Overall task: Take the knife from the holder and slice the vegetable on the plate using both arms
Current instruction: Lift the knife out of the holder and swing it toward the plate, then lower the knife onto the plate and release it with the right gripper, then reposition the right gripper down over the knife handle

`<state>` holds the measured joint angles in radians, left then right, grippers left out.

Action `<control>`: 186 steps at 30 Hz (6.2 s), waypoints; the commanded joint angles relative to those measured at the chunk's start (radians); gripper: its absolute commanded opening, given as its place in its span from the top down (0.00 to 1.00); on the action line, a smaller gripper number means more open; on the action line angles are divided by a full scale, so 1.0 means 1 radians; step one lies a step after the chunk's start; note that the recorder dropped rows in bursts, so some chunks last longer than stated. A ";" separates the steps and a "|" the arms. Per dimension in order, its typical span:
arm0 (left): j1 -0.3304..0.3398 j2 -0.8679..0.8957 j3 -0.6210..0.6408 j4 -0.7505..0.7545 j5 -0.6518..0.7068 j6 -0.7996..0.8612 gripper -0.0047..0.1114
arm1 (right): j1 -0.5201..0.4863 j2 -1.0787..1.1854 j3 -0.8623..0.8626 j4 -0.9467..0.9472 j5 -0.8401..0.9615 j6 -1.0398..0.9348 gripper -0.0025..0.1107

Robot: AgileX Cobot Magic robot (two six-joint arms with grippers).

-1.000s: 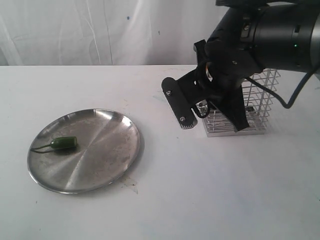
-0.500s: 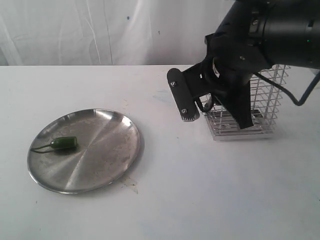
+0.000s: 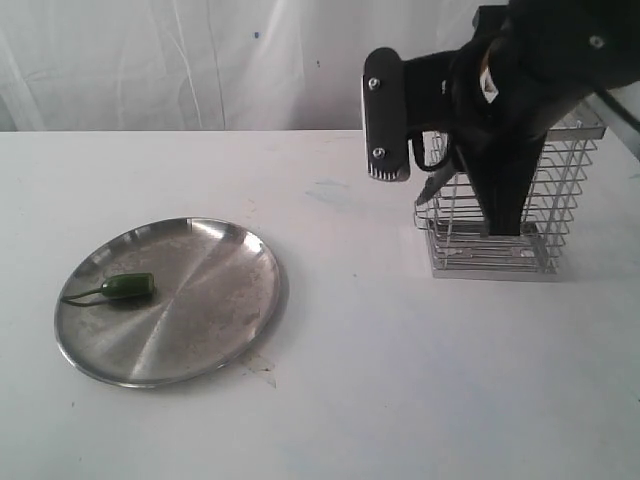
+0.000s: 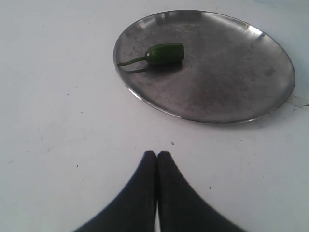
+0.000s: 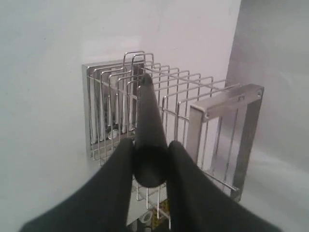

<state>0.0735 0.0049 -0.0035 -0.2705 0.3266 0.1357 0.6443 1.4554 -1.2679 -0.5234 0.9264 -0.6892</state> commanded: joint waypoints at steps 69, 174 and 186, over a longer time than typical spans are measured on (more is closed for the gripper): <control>-0.005 -0.005 0.003 -0.008 0.003 -0.001 0.96 | 0.499 0.052 0.307 -0.733 -0.413 0.991 0.98; -0.005 -0.005 0.003 -0.008 0.003 -0.001 0.96 | -0.196 0.249 0.141 1.586 0.113 -0.063 0.38; -0.005 -0.005 0.003 -0.008 0.003 -0.001 0.96 | -0.196 0.486 0.141 1.594 0.177 -0.069 0.38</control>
<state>0.0735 0.0049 -0.0035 -0.2705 0.3266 0.1357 0.4580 1.9122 -1.1238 1.0535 1.0877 -0.7474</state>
